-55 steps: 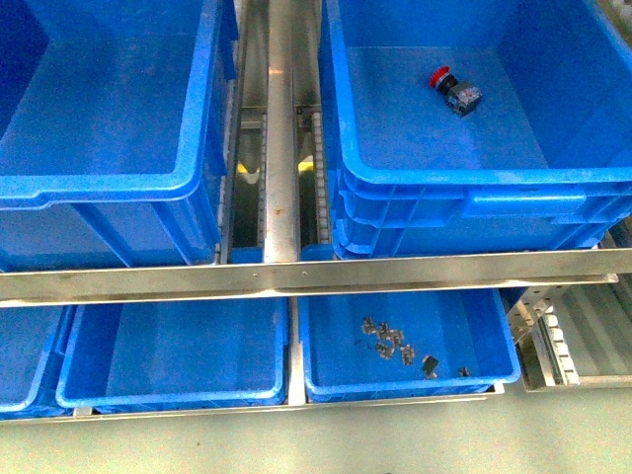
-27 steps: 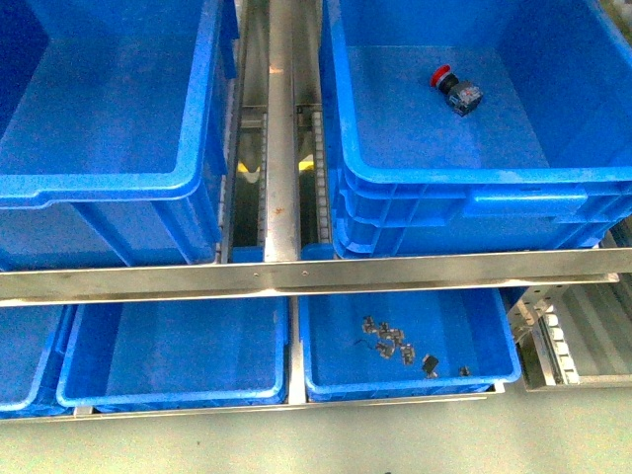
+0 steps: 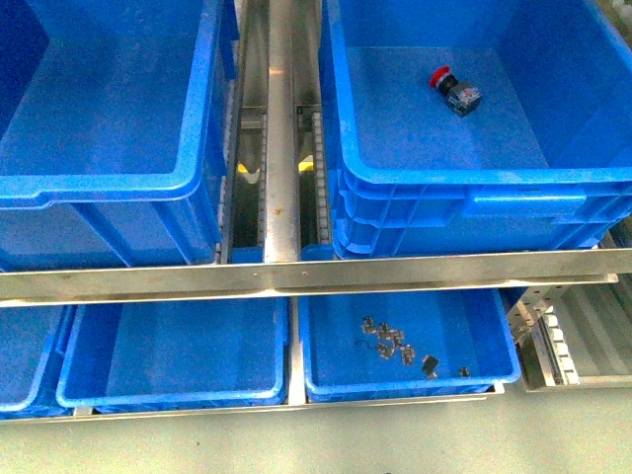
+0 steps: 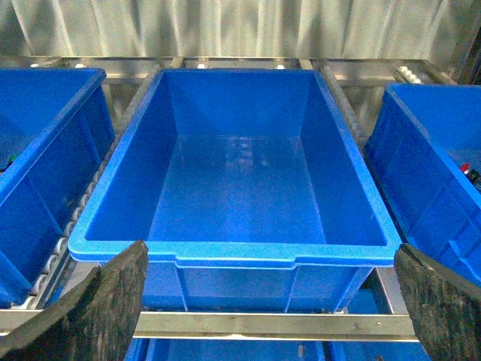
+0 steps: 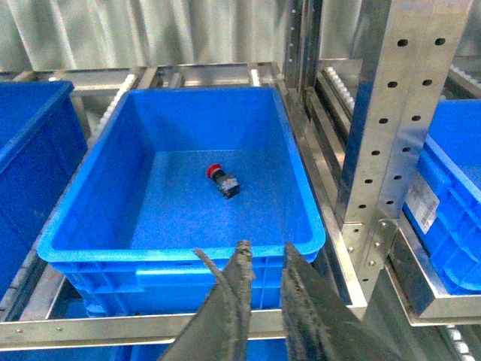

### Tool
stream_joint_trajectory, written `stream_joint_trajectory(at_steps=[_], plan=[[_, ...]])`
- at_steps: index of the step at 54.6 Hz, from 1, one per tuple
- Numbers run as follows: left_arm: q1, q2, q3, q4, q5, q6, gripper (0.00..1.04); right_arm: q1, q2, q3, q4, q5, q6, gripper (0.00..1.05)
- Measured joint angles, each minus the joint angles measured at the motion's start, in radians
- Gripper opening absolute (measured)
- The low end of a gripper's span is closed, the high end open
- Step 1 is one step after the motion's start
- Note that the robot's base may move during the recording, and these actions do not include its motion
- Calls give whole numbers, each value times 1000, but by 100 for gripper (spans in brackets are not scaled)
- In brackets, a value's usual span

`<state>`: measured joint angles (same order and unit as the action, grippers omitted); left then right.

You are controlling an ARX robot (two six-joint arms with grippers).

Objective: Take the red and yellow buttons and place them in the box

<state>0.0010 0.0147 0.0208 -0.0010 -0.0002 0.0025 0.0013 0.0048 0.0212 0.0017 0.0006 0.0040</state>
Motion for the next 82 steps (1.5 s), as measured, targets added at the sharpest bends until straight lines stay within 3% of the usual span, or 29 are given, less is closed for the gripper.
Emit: stream_joint_trajectory(at_steps=[6,21,82], plan=[[0,0,0,0,0,0,97,0,0,0,0,0,0,50],[0,0,0,0,0,0,97,0,0,0,0,0,0,100],[0,0,0,1,0,0,97,0,1,0,-3,2,-1,99]])
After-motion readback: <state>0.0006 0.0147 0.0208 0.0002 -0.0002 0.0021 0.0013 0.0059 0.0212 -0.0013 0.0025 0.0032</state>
